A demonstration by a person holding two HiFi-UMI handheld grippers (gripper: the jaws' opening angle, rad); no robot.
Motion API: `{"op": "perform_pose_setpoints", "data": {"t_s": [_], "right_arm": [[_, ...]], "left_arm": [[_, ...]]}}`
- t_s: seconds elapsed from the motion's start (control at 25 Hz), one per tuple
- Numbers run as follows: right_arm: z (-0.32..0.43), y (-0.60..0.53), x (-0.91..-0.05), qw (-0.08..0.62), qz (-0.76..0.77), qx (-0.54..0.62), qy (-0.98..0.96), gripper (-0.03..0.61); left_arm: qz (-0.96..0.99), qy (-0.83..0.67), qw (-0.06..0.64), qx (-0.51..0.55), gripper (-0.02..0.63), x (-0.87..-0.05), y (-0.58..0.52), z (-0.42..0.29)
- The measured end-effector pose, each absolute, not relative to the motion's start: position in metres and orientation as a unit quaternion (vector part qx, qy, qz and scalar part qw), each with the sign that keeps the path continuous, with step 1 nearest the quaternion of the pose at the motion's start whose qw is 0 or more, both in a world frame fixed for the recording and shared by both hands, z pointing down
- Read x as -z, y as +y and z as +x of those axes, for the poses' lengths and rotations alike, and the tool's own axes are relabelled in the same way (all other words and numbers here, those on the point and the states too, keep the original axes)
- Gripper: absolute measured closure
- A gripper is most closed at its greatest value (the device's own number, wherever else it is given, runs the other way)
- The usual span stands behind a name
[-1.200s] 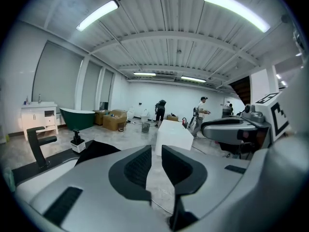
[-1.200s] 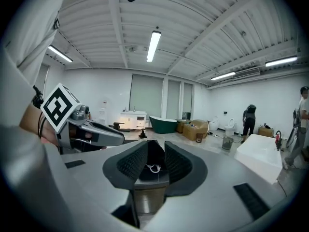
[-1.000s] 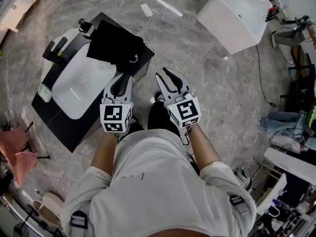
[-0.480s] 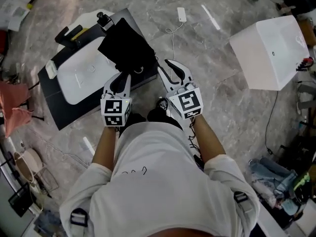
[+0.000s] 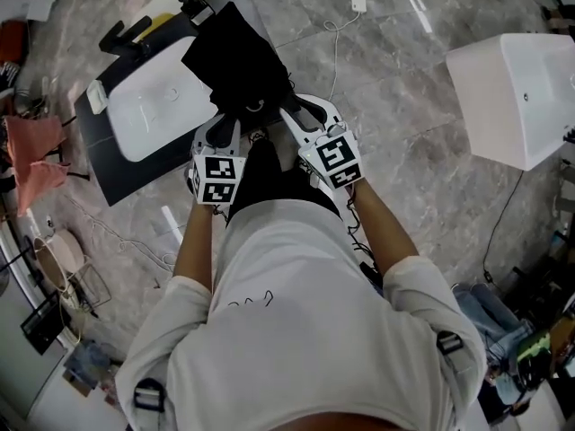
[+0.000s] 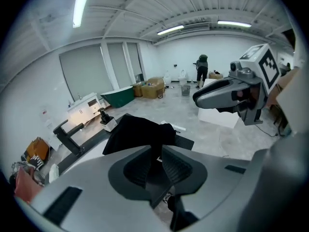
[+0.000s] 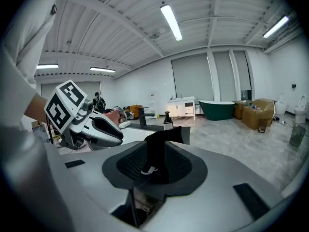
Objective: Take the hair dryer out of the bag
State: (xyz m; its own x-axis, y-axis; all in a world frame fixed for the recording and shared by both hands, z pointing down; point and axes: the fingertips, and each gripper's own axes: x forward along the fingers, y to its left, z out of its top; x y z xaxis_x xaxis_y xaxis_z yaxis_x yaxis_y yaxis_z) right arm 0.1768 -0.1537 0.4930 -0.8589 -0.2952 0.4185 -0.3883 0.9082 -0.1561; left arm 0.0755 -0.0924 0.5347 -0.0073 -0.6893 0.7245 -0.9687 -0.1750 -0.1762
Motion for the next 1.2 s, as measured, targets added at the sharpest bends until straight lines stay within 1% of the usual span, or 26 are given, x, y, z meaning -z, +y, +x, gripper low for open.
{"op": "perform_pose_setpoints", "data": {"t_s": [0.2, 0.44, 0.64, 0.68, 0.8, 1.04, 1.2], "right_arm": [[0.179, -0.154, -0.529, 0.211, 0.175, -0.148, -0.950, 0.476], [0.178, -0.153, -0.552, 0.218, 0.183, -0.179, -0.942, 0.476], [0.174, -0.149, -0.562, 0.221, 0.191, -0.196, -0.936, 0.474], [0.174, -0.148, -0.563, 0.221, 0.193, -0.199, -0.935, 0.474], [0.175, -0.150, -0.568, 0.223, 0.200, -0.205, -0.932, 0.472], [0.171, -0.152, -0.575, 0.231, 0.211, -0.214, -0.925, 0.472], [0.167, -0.148, -0.578, 0.239, 0.207, -0.215, -0.924, 0.472]], "left_arm": [[0.679, -0.587, 0.199, -0.394, 0.532, -0.561, -0.098, 0.078], [0.674, -0.563, 0.211, -0.429, 0.512, -0.586, -0.092, 0.071], [0.673, -0.540, 0.193, -0.468, 0.464, -0.601, -0.095, 0.066], [0.672, -0.537, 0.189, -0.474, 0.448, -0.604, -0.096, 0.066], [0.669, -0.532, 0.164, -0.492, 0.433, -0.606, -0.102, 0.062], [0.658, -0.523, 0.105, -0.532, 0.419, -0.606, -0.117, 0.048], [0.652, -0.526, 0.087, -0.539, 0.417, -0.601, -0.125, 0.042]]}}
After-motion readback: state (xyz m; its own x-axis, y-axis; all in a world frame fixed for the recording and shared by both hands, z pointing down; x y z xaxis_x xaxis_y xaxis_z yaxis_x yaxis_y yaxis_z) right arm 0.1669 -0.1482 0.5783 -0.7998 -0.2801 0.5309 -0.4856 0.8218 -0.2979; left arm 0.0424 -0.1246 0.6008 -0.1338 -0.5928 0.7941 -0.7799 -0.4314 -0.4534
